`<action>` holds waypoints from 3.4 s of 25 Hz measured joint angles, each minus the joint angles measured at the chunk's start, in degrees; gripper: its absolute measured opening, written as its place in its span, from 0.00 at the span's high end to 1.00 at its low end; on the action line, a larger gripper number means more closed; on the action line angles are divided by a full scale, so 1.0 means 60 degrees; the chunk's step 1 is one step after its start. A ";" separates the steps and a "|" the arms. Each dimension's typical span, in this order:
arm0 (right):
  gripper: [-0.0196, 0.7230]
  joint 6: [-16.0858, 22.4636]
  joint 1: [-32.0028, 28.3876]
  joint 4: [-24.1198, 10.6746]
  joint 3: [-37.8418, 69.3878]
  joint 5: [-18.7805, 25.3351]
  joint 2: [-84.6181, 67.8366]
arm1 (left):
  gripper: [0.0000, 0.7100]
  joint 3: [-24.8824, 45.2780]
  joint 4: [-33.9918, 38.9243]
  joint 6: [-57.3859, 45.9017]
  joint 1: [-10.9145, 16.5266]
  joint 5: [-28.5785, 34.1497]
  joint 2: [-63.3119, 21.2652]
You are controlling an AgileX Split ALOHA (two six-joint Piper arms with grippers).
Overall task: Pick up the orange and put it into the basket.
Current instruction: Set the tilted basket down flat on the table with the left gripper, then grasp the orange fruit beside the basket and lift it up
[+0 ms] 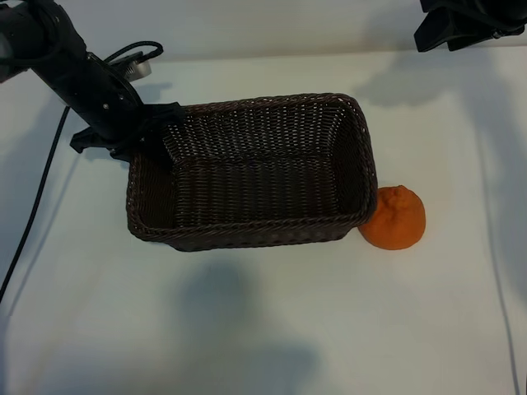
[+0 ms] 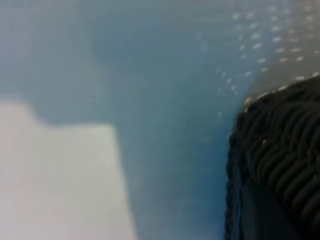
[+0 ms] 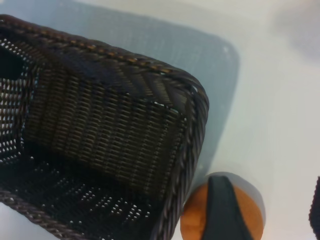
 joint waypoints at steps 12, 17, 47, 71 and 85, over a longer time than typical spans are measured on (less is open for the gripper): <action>0.41 0.0000 0.0000 0.0000 0.0000 0.0000 0.0000 | 0.75 0.0000 0.0000 0.0046 -0.0072 -0.0058 0.0000; 0.41 0.0000 0.0000 0.0000 0.0000 0.0000 0.0000 | 0.75 0.0000 -0.0023 0.0219 -0.0072 -0.0058 0.0000; 0.41 0.0000 0.0000 0.0000 0.0000 0.0000 0.0000 | 0.36 -0.0020 0.0677 -0.0140 -0.0082 0.0306 -0.0084; 0.41 0.0000 0.0000 0.0000 0.0000 0.0000 0.0000 | 0.35 -0.0113 0.0769 -0.0164 0.0642 0.1545 -0.3467; 0.41 0.0000 0.0000 0.0000 0.0000 0.0007 0.0000 | 0.35 -0.0113 -0.0092 0.0052 0.0769 0.1545 -0.3866</action>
